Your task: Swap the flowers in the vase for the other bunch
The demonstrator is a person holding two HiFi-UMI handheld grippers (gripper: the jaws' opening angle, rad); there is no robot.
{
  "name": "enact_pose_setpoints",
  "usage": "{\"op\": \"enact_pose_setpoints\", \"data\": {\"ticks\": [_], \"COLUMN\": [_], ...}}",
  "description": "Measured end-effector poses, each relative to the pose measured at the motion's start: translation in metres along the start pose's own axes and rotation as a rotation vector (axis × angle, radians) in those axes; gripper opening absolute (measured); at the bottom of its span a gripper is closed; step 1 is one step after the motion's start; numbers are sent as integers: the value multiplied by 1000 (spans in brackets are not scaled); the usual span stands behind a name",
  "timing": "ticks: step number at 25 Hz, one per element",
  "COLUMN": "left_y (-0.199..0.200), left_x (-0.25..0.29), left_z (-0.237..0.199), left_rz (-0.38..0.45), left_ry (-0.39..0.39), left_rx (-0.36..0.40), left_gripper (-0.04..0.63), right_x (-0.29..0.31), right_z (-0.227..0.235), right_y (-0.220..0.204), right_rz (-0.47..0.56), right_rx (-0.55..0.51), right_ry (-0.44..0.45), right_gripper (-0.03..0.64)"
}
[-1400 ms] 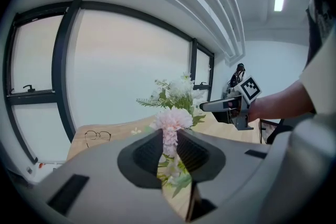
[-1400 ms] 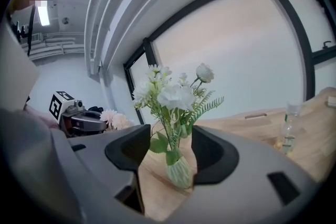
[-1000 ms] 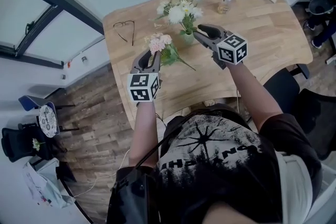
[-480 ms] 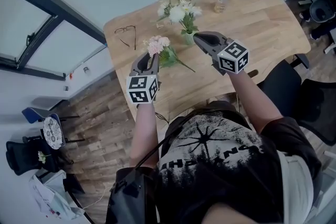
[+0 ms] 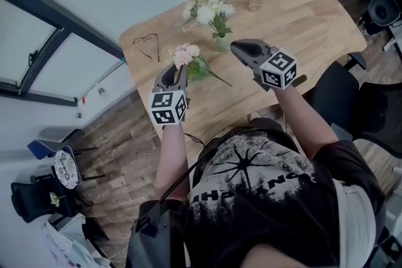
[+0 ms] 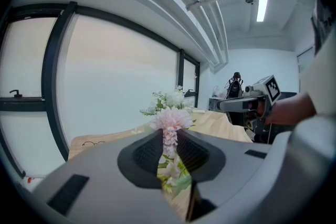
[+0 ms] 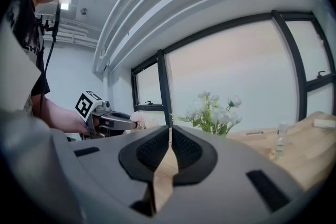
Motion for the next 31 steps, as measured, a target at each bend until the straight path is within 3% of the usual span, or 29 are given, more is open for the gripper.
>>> {"op": "enact_pose_setpoints", "data": {"ticks": [31], "left_y": [-7], "left_x": [-11], "left_z": [5], "left_rz": [21], "left_ry": [-24], "left_rx": [6], "left_gripper": [87], "right_x": [-3], "right_z": [-22], "right_y": [-13], "right_rz": [-1], "right_rx": [9], "right_ry": [-23], "right_gripper": [29]}}
Point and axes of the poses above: the fingertips, and each gripper's own axes: x forward along the fingers, z to its right, y out of its top, the point moved 7 cm from there along -x, backward along the fingers, and after that the axes turned 14 degrees about x, right-handed, at the moved point
